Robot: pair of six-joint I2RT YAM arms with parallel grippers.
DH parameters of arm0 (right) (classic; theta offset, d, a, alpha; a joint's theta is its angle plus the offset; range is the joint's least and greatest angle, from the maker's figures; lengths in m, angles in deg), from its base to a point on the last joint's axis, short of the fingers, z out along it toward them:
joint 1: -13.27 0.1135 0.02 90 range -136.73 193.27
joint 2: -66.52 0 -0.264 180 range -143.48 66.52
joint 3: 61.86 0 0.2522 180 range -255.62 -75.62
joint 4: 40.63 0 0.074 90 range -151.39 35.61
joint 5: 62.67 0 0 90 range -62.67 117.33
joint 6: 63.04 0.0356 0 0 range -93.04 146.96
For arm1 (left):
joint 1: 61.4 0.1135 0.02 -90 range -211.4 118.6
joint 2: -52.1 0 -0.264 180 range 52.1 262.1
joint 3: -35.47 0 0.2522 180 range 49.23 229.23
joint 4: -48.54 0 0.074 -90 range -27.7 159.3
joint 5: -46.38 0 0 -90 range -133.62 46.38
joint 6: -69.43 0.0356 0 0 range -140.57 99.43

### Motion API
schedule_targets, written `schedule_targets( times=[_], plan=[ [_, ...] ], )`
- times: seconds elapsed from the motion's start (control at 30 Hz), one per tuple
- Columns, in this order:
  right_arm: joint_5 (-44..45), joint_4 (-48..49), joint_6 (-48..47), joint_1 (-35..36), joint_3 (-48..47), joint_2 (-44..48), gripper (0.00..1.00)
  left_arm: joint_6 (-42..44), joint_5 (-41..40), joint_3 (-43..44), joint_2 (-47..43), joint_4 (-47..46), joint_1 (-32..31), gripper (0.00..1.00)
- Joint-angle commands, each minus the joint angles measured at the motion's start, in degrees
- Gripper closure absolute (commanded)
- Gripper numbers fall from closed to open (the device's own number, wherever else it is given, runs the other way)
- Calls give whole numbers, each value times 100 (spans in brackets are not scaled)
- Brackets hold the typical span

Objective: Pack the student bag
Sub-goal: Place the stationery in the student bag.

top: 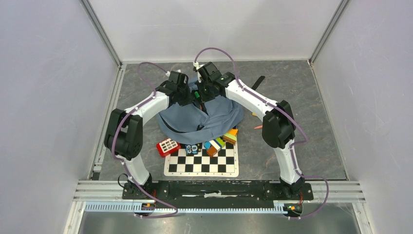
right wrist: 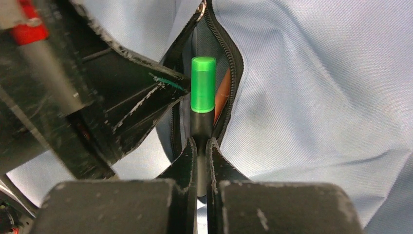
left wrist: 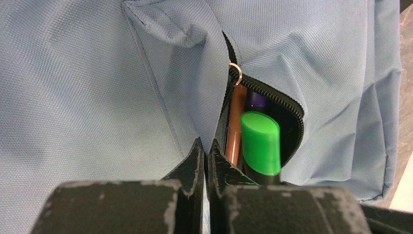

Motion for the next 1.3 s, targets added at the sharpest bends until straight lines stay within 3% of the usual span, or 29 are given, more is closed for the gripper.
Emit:
schedule_targets(
  times=[0.0,0.3,0.43,0.6,0.93,1.13,1.27],
  plan=[
    [444,231,437,19,-129,-171,100,-101,102,-128,-375,-182,-3,98],
    [1563,657,517,335,-2,-118,100,-242,236,-183,-394,-321,-3,98],
    [1645,707,526,357,-74,-143,70,-247,284,-143,-377,-272,-2,98],
    [1564,940,462,358,137,121,49,-299,244,-209,-415,-303,4,98],
    [1543,1550,-211,363,885,1206,20,-441,196,-345,-497,-444,20,98],
    [1998,1626,-1352,355,1303,2162,4,-500,231,-370,-507,-533,34,98],
    [2131,1611,-1967,148,2091,2948,2,-520,175,-407,-517,-577,39,98]
  ],
)
